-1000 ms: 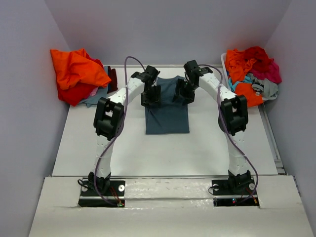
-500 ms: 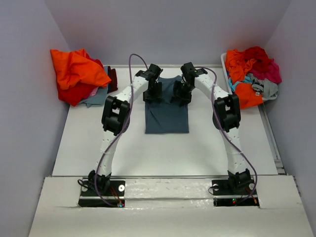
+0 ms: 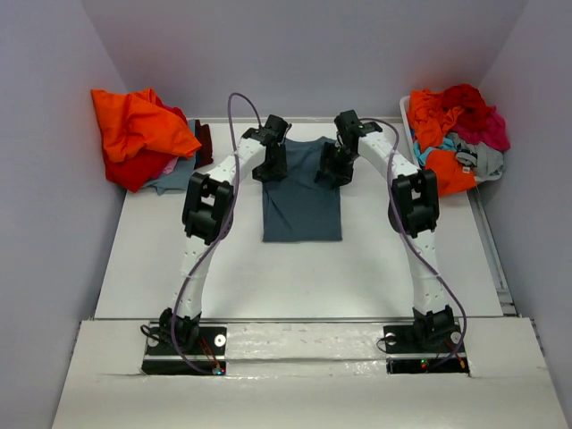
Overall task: Fold and stack the t-shirts
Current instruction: Fold the tshirt
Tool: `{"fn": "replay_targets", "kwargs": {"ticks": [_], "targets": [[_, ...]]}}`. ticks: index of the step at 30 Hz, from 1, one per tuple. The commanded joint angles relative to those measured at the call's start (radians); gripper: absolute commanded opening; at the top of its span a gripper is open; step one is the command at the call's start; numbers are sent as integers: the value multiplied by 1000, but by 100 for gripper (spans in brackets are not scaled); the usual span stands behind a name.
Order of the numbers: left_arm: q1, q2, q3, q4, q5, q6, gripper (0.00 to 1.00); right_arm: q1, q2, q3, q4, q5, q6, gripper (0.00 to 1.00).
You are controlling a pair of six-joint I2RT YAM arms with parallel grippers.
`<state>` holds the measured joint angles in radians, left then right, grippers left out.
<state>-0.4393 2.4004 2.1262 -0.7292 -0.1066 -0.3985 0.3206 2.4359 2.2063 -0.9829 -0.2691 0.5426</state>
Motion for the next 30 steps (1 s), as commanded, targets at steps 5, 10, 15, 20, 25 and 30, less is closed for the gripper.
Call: {"fn": "replay_targets", "kwargs": {"ticks": [5, 10, 15, 20, 25, 30], "targets": [[8, -90, -40, 22, -31, -33, 67, -74, 26, 93, 43, 44, -3, 66], [8, -150, -107, 36, -45, -30, 67, -74, 17, 130, 16, 44, -7, 66], [8, -250, -198, 62, -71, -57, 67, -74, -90, 0, 52, 37, -30, 66], [8, -363, -330, 73, -70, -97, 66, -74, -198, -132, 29, 19, -64, 66], [-30, -472, -462, 90, -56, -117, 66, -74, -386, -335, 102, 28, -63, 66], [-81, -549, -618, 105, 30, -132, 66, -74, -460, -481, 131, -50, -55, 66]]}}
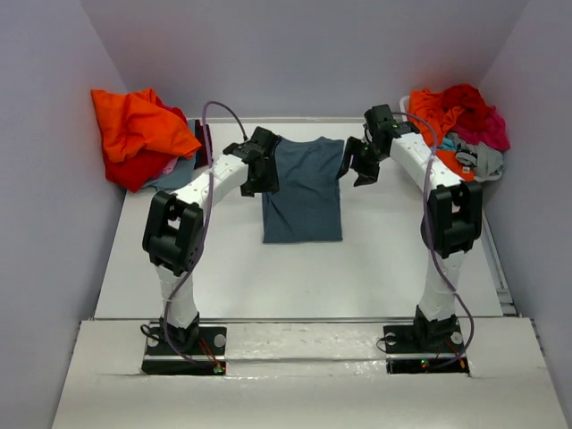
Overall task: Fold and stack the t-shirts
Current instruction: Fold the tshirt
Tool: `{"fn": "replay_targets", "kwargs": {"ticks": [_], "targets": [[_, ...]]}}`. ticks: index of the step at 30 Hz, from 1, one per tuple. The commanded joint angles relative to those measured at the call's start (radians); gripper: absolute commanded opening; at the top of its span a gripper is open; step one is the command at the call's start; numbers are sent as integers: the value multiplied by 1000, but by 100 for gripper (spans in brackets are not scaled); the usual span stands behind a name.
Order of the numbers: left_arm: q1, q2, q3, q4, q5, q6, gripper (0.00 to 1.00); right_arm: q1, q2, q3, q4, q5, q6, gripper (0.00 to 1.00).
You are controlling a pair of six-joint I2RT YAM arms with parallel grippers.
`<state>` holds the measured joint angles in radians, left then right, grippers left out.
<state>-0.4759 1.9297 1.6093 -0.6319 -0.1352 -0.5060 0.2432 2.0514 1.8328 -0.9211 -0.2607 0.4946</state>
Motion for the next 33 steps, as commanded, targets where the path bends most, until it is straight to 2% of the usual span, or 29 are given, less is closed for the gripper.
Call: {"fn": "replay_targets", "kwargs": {"ticks": [1, 5, 12, 21, 33], "targets": [[-44, -81, -101, 11, 78, -25, 66, 4, -76, -139, 70, -61, -7, 66], [-90, -118, -228, 34, 121, -23, 67, 4, -128, -315, 117, -78, -5, 66], [-90, -185, -388, 124, 197, -66, 68, 4, -190, -493, 217, -120, 22, 66], [-90, -212, -468, 155, 172, -71, 70, 4, -226, -593, 269, -149, 27, 67], [-90, -167, -509, 207, 194, -103, 74, 4, -189, -655, 337, -230, 30, 67]]}}
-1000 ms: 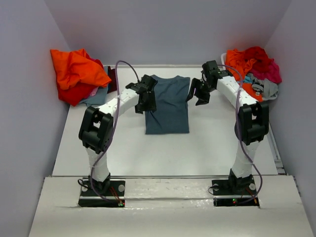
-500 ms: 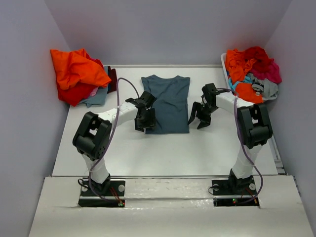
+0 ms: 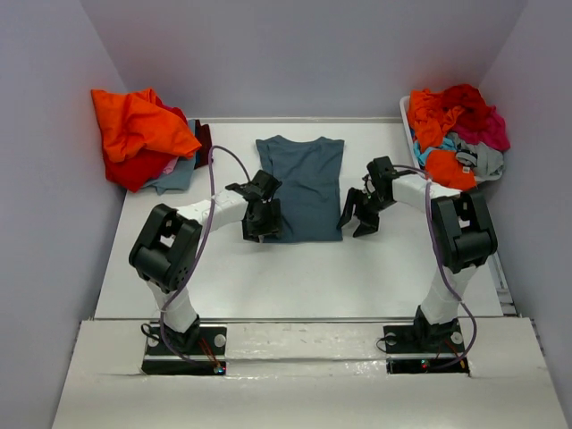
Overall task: Fold and stack the t-shirts
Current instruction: Fold the tshirt
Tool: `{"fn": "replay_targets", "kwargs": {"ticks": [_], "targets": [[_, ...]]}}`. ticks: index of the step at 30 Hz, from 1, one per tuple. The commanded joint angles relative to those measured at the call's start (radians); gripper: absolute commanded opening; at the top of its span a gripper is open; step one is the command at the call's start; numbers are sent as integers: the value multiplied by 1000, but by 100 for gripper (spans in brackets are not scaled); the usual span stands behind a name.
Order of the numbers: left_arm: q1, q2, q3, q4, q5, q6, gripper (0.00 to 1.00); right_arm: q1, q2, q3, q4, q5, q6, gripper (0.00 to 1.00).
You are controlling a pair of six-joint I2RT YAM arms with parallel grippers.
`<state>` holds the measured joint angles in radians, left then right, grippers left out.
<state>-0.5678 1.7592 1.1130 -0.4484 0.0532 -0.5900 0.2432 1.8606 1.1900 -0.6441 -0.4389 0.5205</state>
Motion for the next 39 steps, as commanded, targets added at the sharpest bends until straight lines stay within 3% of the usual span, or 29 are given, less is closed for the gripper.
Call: {"fn": "replay_targets", "kwargs": {"ticks": [1, 11, 28, 39], "targets": [[2, 5, -16, 30, 8, -19, 75, 4, 2, -15, 67, -55, 6, 67], [22, 31, -58, 77, 36, -30, 76, 13, 41, -63, 139, -116, 27, 67], [49, 32, -242, 281, 258, -116, 73, 22, 65, -116, 192, -159, 53, 66], [49, 26, -260, 277, 269, -119, 64, 22, 45, -133, 196, -144, 76, 59]]}}
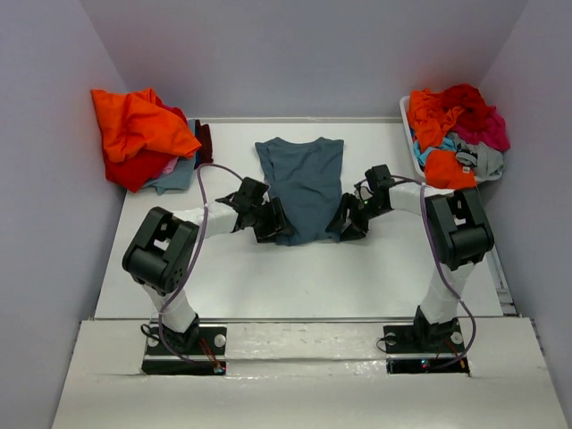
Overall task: Fold and stack the t-shirts
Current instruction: Fold the tshirt
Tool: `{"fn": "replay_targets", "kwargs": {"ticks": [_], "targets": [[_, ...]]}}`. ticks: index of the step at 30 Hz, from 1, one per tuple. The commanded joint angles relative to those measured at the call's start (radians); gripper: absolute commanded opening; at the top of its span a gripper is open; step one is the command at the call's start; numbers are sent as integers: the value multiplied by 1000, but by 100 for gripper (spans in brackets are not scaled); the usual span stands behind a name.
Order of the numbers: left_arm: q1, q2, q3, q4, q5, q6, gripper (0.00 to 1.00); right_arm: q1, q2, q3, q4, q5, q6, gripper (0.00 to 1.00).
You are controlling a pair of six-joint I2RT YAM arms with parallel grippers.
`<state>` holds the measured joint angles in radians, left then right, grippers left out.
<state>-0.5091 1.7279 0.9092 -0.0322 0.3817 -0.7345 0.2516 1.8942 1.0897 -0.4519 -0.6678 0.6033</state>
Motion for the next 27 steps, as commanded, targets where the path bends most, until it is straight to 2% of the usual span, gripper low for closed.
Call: {"fn": "replay_targets", "kwargs": {"ticks": [1, 6, 8, 9, 12, 17, 19, 27], "targets": [[-9, 59, -50, -152, -64, 24, 59, 14, 11, -30, 1, 86, -5, 58], [-9, 39, -38, -193, -104, 26, 40, 14, -6, -17, -19, 108, -10, 50], [-9, 35, -29, -202, -113, 29, 39, 14, -7, -13, -31, 114, -16, 50], [-9, 30, -27, -210, -121, 27, 35, 14, -7, -10, -37, 116, -19, 50], [-9, 24, -27, -213, -130, 26, 34, 14, -10, -4, -50, 119, -26, 51], [-9, 13, -36, -216, -138, 21, 17, 14, -24, 7, -93, 148, -51, 53], [-9, 13, -38, -218, -136, 21, 7, 14, -30, 10, -103, 162, -57, 54], [0, 2, -23, -241, -158, 32, 6, 14, -38, 13, -142, 208, -56, 58]]}}
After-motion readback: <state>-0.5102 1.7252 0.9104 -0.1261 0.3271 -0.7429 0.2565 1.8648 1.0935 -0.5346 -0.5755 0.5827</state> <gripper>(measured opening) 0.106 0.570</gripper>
